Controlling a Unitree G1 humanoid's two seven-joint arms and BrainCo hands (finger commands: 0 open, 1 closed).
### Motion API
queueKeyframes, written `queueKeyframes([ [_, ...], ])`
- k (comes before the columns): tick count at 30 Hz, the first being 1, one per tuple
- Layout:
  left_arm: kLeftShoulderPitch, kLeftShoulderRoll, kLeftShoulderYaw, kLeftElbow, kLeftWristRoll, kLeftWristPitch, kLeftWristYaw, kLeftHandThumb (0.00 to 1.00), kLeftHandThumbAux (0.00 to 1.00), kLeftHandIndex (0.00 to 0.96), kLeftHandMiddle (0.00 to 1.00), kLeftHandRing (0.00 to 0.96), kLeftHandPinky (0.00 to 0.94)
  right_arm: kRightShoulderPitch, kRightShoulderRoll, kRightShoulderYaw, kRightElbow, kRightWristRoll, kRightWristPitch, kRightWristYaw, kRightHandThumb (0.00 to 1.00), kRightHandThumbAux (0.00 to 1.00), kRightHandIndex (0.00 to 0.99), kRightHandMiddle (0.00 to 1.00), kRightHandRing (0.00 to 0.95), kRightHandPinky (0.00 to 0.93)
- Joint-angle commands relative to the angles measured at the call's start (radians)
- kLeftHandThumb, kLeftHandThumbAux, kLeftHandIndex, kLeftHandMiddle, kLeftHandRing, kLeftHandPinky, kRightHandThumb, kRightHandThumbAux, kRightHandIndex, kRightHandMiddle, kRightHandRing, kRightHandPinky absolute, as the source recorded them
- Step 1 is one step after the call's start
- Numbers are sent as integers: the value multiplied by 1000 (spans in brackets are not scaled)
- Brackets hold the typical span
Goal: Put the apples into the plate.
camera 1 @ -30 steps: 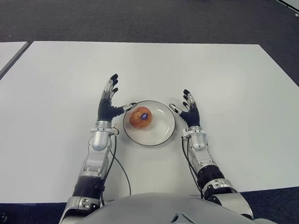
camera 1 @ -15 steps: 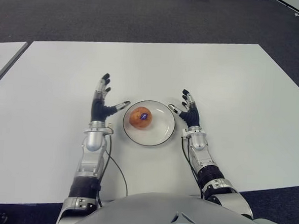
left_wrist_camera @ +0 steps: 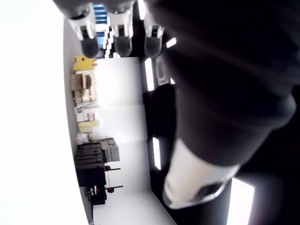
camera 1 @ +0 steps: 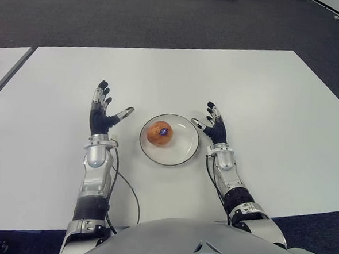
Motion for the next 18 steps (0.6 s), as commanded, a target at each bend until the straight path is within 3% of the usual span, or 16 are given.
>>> queueKeyframes([
  [1,-62,14,38,178,-36,0,-7,0,218,0,0,0,0,43,1,-2,26,4,36,8,132,734,0,24,37,86],
  [4,-90,17,50,253,-40,-11,-2,0,220,0,0,0,0,46,1,0,22,1,36,8,127,729,0,22,36,88],
  [18,-80,-23,34,252,-25,-36,28,0,286,0,0,0,0,40,2,-3,27,2,46,0,127,722,0,22,37,89],
])
